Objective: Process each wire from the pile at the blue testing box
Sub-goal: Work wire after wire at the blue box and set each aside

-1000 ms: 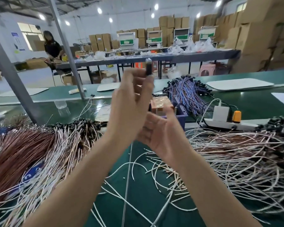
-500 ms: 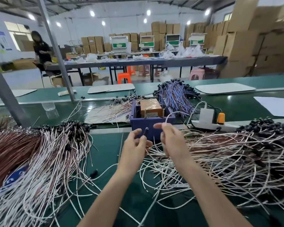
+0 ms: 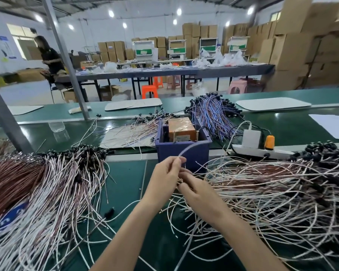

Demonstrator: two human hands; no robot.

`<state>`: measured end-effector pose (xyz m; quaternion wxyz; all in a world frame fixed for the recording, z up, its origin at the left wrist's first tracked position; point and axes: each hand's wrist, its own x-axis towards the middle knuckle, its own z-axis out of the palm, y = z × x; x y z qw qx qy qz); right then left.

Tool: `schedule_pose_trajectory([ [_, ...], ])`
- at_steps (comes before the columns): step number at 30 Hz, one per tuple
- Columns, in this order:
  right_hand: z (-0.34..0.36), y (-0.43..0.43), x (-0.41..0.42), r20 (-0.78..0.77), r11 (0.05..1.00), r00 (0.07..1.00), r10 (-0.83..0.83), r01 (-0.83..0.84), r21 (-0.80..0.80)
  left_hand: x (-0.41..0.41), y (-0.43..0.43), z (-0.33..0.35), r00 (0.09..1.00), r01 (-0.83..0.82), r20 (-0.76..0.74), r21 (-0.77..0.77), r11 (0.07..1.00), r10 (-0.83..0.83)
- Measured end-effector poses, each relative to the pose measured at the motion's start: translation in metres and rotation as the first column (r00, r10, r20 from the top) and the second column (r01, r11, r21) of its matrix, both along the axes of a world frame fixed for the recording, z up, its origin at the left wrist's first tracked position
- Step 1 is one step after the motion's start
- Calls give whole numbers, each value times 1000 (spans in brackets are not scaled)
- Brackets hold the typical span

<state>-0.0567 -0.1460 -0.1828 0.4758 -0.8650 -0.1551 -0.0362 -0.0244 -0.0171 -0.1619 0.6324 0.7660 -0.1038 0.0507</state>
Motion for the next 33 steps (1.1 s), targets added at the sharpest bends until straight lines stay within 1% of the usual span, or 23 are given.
schedule_pose_trajectory([
  [2,-6,-1,0,-70,975,997,39,-22,222,1,1,-5,995,-89,42,-96,991,94],
  [4,-14,-4,5,-148,917,989,-9,67,392,2,4,-11,980,-179,50,-178,968,191],
  [6,-19,-10,12,-189,836,979,-71,162,525,1,8,-16,977,-201,24,-230,952,212],
  [7,-20,-13,16,-193,795,978,-83,182,579,-1,10,-18,981,-187,15,-221,957,195],
  [9,-18,-17,20,-188,734,980,-60,171,657,-5,10,-20,989,-135,46,-125,983,142],
  [12,-14,-15,22,-174,657,984,22,117,745,-18,-3,-23,978,-67,205,103,992,44],
  [14,-14,-12,21,-157,620,985,68,81,780,-27,-19,-27,962,-21,271,198,980,-34],
  [17,-15,-13,18,-140,591,986,85,63,804,-35,-37,-32,959,52,264,182,982,-100],
  [22,-15,-20,16,-157,541,982,104,77,838,-36,-38,-37,951,58,287,198,978,-115],
  [24,-12,-19,16,-185,477,975,126,104,873,-36,-39,-36,954,34,288,172,984,-83],
  [26,-9,-14,16,-245,379,955,165,168,910,-34,-39,-34,966,0,257,87,996,-23],
  [27,-8,-11,15,-269,347,946,179,196,917,-33,-39,-33,974,-16,226,33,999,8],
  [28,-7,-7,14,-284,344,942,180,210,915,-31,-37,-33,981,-29,194,-19,999,32],
  [32,-12,1,10,-266,466,961,71,204,861,-31,-35,-31,988,-58,133,-171,984,81],
  [33,-13,2,10,-255,481,965,56,198,854,-32,-36,-31,987,-74,126,-193,978,100],
])
